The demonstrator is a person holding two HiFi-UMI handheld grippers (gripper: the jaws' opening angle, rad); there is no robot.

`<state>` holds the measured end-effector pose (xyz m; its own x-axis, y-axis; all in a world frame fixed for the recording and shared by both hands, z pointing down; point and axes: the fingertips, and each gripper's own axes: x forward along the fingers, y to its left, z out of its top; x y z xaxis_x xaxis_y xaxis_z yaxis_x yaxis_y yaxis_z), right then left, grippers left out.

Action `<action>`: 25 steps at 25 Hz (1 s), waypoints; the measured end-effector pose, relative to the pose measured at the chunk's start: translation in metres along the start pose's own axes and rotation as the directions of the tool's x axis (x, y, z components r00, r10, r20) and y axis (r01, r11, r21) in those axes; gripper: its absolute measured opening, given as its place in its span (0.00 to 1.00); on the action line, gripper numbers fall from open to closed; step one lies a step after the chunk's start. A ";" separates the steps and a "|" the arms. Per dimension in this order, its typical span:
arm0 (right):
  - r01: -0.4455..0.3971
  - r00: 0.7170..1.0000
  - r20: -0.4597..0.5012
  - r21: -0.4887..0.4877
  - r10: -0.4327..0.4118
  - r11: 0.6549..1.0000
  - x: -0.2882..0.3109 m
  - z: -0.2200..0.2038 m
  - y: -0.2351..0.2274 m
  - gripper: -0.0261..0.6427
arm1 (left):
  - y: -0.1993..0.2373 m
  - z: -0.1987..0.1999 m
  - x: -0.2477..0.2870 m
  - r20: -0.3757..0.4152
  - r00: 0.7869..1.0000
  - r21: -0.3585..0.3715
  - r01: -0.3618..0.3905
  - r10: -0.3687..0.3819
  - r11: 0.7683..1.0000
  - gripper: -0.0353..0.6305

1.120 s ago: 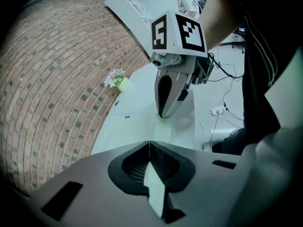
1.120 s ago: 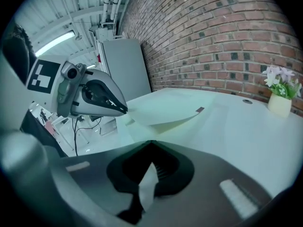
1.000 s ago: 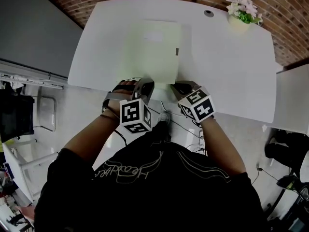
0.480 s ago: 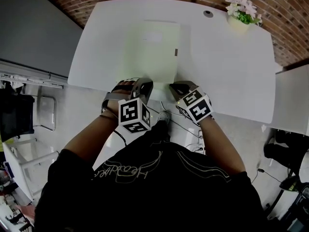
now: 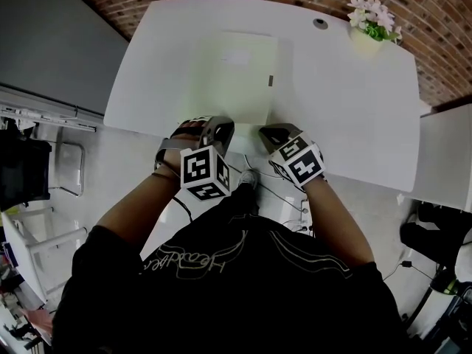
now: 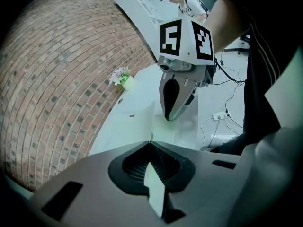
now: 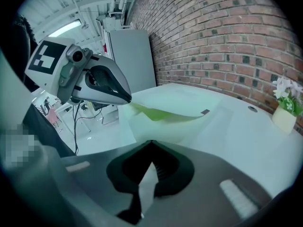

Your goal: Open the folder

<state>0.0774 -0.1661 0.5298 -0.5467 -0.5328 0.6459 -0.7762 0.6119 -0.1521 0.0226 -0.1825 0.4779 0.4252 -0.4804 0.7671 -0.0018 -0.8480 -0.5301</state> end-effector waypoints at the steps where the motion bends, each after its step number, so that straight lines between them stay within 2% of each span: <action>1: -0.001 1.000 0.000 0.000 0.001 1.000 0.000 0.000 0.000 0.04 | 0.001 0.000 0.000 0.000 1.000 -0.002 -0.002 0.002 1.000 0.06; 17: -0.004 1.000 -0.005 -0.003 0.004 1.000 0.001 0.000 -0.001 0.04 | 0.007 0.001 -0.001 -0.001 1.000 -0.050 -0.016 0.016 0.999 0.06; 20: -0.002 1.000 -0.008 -0.002 0.002 1.000 0.001 -0.002 -0.002 0.04 | 0.011 0.002 -0.004 0.003 0.999 -0.056 -0.036 0.037 0.998 0.06; 22: 0.000 1.000 -0.012 -0.004 0.000 1.000 0.001 -0.001 -0.003 0.04 | 0.022 0.001 -0.007 0.000 0.998 -0.080 -0.063 0.063 0.995 0.06; 25: -0.002 1.000 -0.019 -0.001 0.002 1.000 0.001 -0.002 -0.004 0.04 | 0.035 -0.002 -0.014 0.008 0.998 -0.130 -0.060 0.062 0.990 0.06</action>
<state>0.0806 -0.1680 0.5326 -0.5424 -0.5205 0.6595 -0.7747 0.6136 -0.1527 0.0146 -0.2055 0.4494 0.4312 -0.5301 0.7301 -0.1447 -0.8393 -0.5240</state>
